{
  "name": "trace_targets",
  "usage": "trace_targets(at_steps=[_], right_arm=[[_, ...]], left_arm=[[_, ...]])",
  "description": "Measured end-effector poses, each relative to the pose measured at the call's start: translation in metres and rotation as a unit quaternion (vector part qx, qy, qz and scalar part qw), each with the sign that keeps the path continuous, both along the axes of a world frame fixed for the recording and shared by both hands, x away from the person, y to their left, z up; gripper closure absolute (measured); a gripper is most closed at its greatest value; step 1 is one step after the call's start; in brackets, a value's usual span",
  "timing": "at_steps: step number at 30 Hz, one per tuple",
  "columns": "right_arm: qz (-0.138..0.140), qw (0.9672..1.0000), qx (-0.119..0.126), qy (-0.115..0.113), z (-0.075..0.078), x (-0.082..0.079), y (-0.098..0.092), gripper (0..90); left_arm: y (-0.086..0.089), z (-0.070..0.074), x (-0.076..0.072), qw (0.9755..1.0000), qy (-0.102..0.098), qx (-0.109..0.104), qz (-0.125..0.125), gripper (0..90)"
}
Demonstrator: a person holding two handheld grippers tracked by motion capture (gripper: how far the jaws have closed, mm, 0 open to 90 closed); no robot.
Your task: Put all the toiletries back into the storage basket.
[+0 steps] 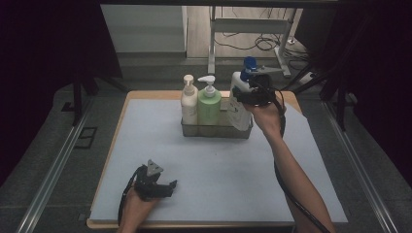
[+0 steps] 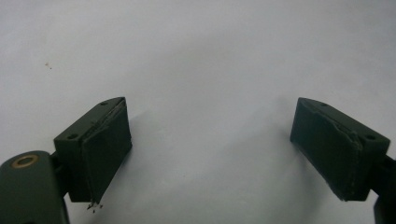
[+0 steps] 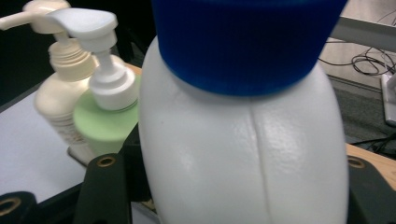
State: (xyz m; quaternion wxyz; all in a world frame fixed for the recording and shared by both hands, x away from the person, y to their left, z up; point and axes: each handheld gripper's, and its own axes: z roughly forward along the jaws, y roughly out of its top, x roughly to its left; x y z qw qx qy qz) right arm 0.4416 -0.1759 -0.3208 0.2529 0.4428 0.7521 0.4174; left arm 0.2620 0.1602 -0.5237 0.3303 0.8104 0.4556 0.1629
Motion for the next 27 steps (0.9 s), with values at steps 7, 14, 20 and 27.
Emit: trace_targets(at_steps=[7, 14, 20, 27], right_arm=[[-0.013, 0.9999, -0.003, -0.003, -0.001, 0.013, 0.001, 40.3], [-0.022, 0.9997, -0.007, -0.008, -0.002, 0.021, 0.004, 40.3], [-0.023, 0.9997, -0.004, -0.010, -0.010, 0.025, 0.008, 40.2], [-0.021, 0.9998, -0.008, 0.000, -0.022, 0.027, 0.011, 40.2]], left_arm=[[0.000, 0.000, 0.000, 1.0000, 0.000, 0.000, 0.000, 12.1], [0.000, 0.000, 0.000, 1.0000, 0.000, 0.000, 0.000, 12.1], [0.000, 0.000, 0.000, 1.0000, 0.000, 0.000, 0.000, 12.1], [0.000, 0.000, 0.000, 1.0000, 0.000, 0.000, 0.000, 12.1]])
